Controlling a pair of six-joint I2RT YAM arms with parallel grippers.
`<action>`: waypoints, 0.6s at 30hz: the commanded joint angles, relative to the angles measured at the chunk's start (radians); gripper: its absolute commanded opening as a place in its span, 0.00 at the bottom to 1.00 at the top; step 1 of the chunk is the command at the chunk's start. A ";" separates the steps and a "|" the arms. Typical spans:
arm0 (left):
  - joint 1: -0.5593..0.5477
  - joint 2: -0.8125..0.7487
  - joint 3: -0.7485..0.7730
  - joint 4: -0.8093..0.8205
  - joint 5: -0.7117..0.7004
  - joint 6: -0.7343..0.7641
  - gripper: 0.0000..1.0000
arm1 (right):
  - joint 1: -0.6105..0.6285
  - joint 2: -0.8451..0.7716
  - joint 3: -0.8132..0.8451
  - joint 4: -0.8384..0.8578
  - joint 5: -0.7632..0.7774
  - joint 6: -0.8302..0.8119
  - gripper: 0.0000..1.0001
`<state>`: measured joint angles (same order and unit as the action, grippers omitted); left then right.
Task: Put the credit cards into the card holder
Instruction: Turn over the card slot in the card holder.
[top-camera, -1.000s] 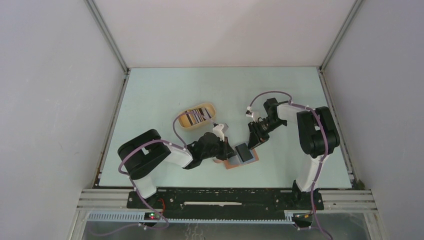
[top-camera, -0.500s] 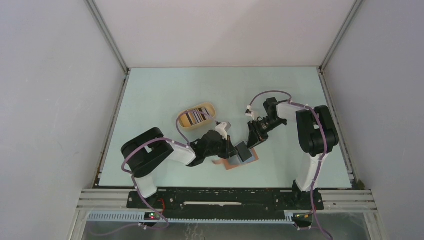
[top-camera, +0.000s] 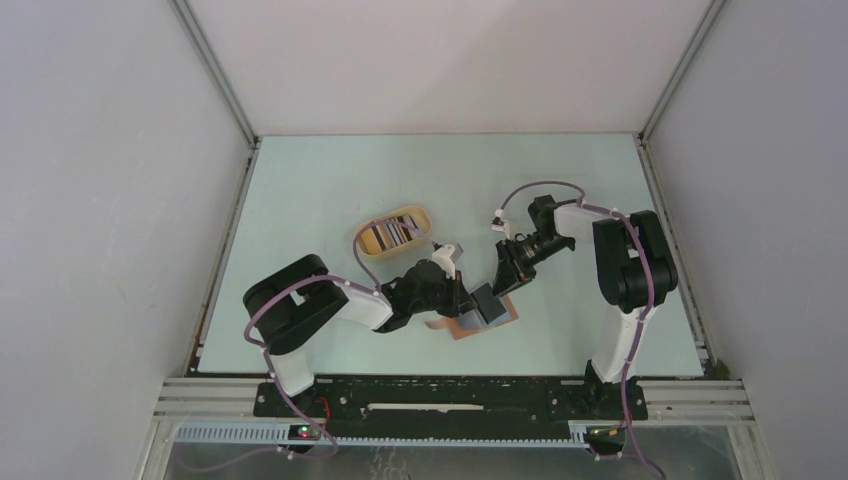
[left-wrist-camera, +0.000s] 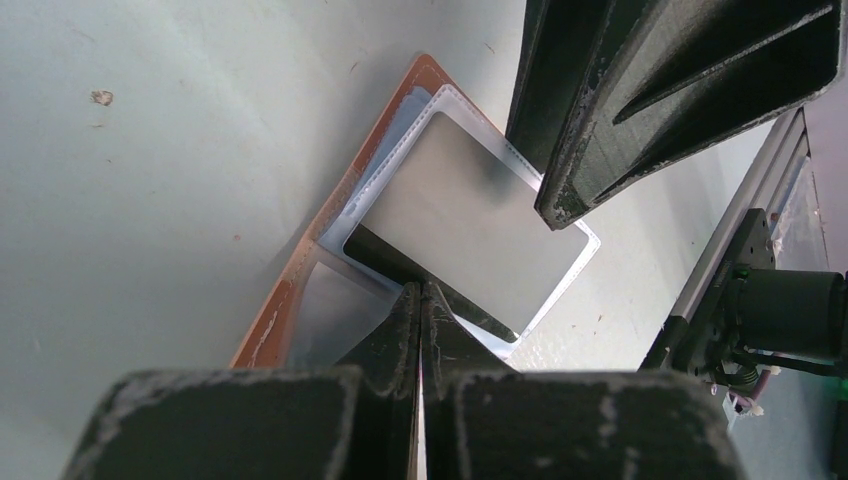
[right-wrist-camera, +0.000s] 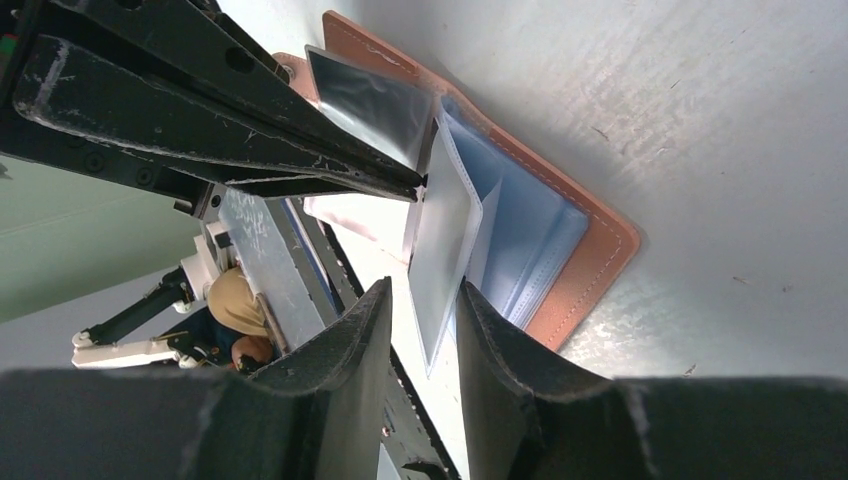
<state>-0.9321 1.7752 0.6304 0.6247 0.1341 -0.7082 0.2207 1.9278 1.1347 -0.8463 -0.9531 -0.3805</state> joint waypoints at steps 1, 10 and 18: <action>-0.002 0.010 0.040 0.004 0.000 0.007 0.00 | -0.009 -0.004 0.028 -0.023 -0.045 -0.019 0.38; 0.011 0.005 0.009 0.079 0.030 -0.012 0.00 | -0.008 0.019 0.038 -0.038 -0.089 -0.012 0.30; 0.039 0.002 -0.039 0.182 0.068 -0.051 0.00 | -0.008 0.022 0.037 -0.031 -0.085 0.006 0.22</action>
<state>-0.9047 1.7802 0.6144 0.7296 0.1791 -0.7372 0.2165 1.9461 1.1419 -0.8715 -1.0088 -0.3820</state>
